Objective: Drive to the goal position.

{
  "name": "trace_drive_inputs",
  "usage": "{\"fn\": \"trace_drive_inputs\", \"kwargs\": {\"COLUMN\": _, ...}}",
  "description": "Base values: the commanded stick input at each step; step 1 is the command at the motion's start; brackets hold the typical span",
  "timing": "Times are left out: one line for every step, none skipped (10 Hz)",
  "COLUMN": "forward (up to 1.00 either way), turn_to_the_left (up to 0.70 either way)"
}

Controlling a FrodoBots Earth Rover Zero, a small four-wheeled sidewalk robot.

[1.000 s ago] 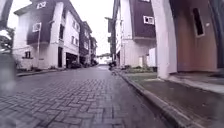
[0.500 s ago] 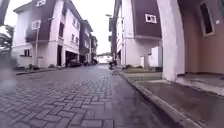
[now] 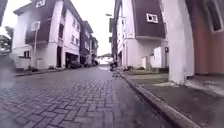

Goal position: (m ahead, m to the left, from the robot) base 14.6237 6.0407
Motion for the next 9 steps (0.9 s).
{"fn": "trace_drive_inputs", "kwargs": {"forward": 0.70, "turn_to_the_left": 0.00}}
{"fn": "trace_drive_inputs", "kwargs": {"forward": 0.70, "turn_to_the_left": 0.00}}
{"fn": "trace_drive_inputs", "kwargs": {"forward": 0.70, "turn_to_the_left": 0.00}}
{"fn": "trace_drive_inputs", "kwargs": {"forward": 0.70, "turn_to_the_left": 0.00}}
{"fn": "trace_drive_inputs", "kwargs": {"forward": 0.70, "turn_to_the_left": 0.00}}
{"fn": "trace_drive_inputs", "kwargs": {"forward": 0.70, "turn_to_the_left": 0.00}}
{"fn": "trace_drive_inputs", "kwargs": {"forward": 0.70, "turn_to_the_left": 0.00}}
{"fn": "trace_drive_inputs", "kwargs": {"forward": 0.70, "turn_to_the_left": 0.00}}
{"fn": "trace_drive_inputs", "kwargs": {"forward": 0.70, "turn_to_the_left": 0.00}}
